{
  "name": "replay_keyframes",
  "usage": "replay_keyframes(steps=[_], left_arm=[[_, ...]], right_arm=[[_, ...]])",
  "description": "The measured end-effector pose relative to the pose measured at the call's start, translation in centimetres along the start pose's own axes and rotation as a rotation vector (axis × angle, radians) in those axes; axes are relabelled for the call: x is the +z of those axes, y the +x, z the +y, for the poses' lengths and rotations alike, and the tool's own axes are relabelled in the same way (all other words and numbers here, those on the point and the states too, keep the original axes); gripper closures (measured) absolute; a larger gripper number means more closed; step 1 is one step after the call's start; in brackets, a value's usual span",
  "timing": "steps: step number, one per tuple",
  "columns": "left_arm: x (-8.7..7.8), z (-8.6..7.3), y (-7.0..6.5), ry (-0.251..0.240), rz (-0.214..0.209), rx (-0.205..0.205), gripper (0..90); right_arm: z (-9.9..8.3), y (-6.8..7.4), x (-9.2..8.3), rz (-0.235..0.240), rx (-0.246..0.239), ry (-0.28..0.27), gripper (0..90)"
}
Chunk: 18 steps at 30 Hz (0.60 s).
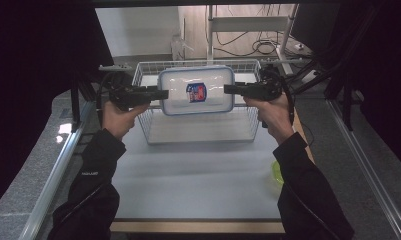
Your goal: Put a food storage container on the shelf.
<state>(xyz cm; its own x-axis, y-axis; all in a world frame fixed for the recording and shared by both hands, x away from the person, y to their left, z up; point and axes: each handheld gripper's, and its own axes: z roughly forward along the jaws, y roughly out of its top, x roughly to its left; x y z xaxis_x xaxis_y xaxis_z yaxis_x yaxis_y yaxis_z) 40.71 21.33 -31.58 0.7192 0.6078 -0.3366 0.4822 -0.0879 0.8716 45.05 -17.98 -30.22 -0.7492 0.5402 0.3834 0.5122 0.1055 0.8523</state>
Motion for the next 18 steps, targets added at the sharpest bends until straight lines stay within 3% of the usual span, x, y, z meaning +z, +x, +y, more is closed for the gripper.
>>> replay_keyframes(steps=[13,18], left_arm=[[1.4,0.6,1.7,-0.024,-0.01,-0.038,51.5],[1.7,0.4,1.7,-0.042,0.003,-0.013,50.4]], right_arm=[[0.9,-1.5,0.8,-0.022,0.063,-0.001,51.8],[1.1,-1.9,1.0,-0.021,0.08,-0.007,51.1]])
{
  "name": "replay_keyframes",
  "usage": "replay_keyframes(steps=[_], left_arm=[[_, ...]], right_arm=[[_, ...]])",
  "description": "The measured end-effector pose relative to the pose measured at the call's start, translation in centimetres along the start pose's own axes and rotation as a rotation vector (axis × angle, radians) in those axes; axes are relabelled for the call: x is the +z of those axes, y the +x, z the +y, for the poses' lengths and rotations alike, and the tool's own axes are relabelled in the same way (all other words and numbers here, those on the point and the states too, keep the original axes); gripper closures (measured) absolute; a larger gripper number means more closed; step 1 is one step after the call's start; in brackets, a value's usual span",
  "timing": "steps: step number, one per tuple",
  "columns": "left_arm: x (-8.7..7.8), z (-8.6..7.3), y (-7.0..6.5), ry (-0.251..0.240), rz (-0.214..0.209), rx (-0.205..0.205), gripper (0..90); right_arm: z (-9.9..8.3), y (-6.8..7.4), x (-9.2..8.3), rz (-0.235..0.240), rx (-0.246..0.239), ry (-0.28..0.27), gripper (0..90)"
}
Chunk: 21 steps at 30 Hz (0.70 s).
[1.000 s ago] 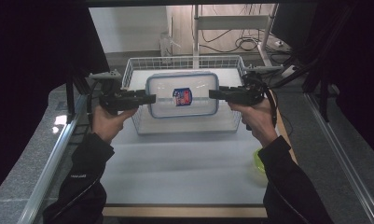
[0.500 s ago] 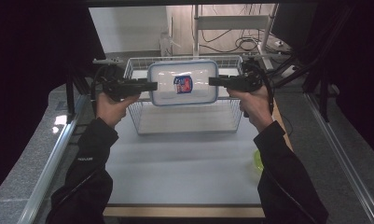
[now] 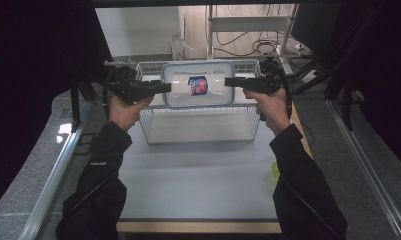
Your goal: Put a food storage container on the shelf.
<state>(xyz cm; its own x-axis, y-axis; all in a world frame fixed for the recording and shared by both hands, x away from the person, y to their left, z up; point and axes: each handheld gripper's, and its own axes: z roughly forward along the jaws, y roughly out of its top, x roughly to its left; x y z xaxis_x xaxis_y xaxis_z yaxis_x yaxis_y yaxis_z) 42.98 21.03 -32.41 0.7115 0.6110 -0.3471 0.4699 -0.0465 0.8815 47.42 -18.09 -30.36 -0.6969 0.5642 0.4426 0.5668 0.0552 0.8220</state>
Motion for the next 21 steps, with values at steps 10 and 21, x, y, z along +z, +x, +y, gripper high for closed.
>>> replay_keyframes(steps=[10,21], left_arm=[[0.2,-0.3,0.0,-0.015,0.018,0.004,47.1],[1.2,0.0,0.9,-0.015,0.031,-0.069,38.4]], right_arm=[[-0.1,-0.2,0.5,-0.04,-0.01,0.008,50.7],[-0.2,-0.2,1.2,-0.07,-0.014,0.023,52.3]])
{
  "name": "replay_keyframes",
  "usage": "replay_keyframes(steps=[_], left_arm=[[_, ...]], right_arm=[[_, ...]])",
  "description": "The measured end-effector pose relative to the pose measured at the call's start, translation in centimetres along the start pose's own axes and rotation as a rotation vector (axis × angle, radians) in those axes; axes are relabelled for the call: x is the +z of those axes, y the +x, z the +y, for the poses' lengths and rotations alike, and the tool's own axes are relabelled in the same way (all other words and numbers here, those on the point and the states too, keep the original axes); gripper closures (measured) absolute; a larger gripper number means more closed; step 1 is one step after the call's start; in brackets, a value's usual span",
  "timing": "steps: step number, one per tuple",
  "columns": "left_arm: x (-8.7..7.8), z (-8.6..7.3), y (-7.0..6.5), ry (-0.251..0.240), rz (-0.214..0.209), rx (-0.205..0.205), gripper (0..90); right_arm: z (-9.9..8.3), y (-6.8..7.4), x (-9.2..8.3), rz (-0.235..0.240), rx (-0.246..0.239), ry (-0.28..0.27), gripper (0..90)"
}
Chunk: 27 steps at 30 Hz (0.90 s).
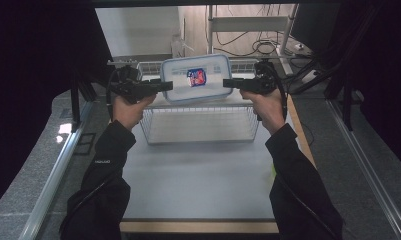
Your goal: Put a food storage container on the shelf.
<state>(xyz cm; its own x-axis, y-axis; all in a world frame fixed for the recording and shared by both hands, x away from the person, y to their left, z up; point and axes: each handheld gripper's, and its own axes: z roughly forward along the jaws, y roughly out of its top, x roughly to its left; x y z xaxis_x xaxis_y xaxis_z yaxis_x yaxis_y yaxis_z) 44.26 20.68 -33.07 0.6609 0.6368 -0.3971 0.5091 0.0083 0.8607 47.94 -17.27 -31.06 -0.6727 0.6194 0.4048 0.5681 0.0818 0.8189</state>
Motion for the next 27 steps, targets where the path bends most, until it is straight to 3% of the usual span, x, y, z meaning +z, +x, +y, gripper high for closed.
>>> replay_keyframes(steps=[4,8,11,19,21,23,27], left_arm=[[0.2,0.1,0.2,0.009,-0.001,0.009,36.7],[0.7,-0.2,0.1,0.028,0.022,0.033,23.4],[1.0,-0.2,0.1,0.023,0.023,0.042,19.5],[1.1,0.0,0.2,0.035,0.049,0.066,11.9],[0.5,0.2,0.4,0.015,0.056,0.056,13.2],[0.1,0.2,0.3,0.03,0.08,0.079,13.0],[-0.4,-0.5,-0.5,0.043,0.081,0.133,16.7]], right_arm=[[-0.1,-0.2,0.0,0.001,0.007,-0.007,53.6],[-0.5,-0.4,0.1,-0.01,0.016,-0.015,53.9],[-0.7,-0.8,0.1,0.012,0.046,-0.039,54.7],[-0.7,-0.7,-0.2,-0.001,0.028,-0.06,53.8],[-0.8,-0.8,-0.4,-0.008,0.025,-0.051,53.7],[-1.0,-0.8,-0.5,-0.029,0.012,-0.043,53.5],[-1.3,-1.1,-0.8,-0.028,0.011,-0.048,55.4]])
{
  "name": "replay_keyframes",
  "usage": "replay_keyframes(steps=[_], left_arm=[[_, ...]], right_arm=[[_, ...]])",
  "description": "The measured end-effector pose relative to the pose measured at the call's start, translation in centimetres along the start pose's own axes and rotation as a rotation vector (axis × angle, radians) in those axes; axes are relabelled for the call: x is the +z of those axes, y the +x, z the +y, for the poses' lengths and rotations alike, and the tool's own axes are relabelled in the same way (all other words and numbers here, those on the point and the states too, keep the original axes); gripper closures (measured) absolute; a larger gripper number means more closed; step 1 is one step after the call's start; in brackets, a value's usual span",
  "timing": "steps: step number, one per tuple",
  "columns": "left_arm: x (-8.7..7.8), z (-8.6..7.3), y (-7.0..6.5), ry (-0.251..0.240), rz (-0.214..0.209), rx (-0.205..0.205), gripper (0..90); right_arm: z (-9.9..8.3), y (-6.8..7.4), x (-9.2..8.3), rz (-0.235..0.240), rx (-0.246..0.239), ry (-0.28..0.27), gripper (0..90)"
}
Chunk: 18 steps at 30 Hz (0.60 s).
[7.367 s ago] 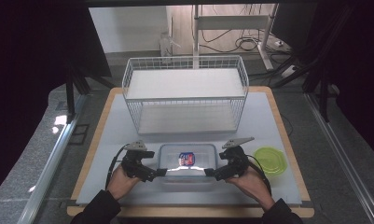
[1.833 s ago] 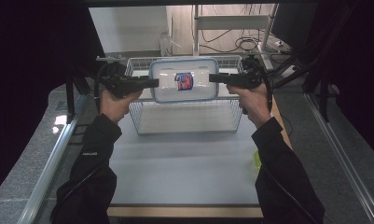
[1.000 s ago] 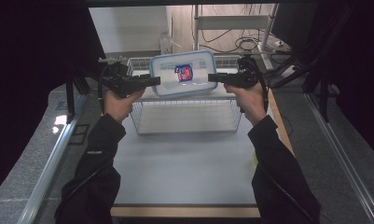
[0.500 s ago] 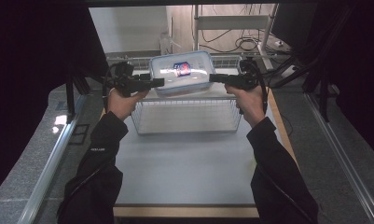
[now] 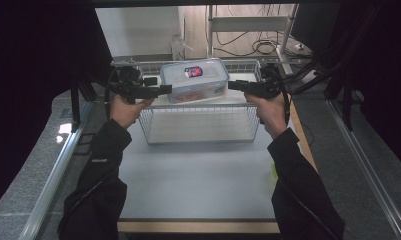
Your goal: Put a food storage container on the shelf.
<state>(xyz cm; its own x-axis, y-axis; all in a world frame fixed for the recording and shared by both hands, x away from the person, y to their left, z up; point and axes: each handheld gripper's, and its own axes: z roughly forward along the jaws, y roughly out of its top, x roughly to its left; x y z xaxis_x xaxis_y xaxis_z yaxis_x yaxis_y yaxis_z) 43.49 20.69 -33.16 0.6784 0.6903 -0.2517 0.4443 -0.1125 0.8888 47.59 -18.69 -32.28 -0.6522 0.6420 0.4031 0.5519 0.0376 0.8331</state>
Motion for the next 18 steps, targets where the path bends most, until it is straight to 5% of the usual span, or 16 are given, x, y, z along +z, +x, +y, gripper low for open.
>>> replay_keyframes(steps=[3,8,11,18], left_arm=[[-0.4,-0.7,-0.7,-0.001,0.021,0.039,25.2],[-1.1,-2.3,-1.6,-0.019,0.01,0.054,55.7],[-0.8,-3.1,-1.8,0.015,0.008,0.087,72.3],[0.7,-2.9,-1.5,0.054,0.067,0.099,84.2]], right_arm=[[-0.3,0.0,-0.1,0.0,-0.012,0.007,61.6],[-0.8,1.3,0.2,-0.037,-0.109,0.047,77.3],[-1.1,2.0,0.9,-0.041,-0.153,0.062,83.1],[-1.8,3.2,3.0,-0.067,-0.219,0.091,89.5]])
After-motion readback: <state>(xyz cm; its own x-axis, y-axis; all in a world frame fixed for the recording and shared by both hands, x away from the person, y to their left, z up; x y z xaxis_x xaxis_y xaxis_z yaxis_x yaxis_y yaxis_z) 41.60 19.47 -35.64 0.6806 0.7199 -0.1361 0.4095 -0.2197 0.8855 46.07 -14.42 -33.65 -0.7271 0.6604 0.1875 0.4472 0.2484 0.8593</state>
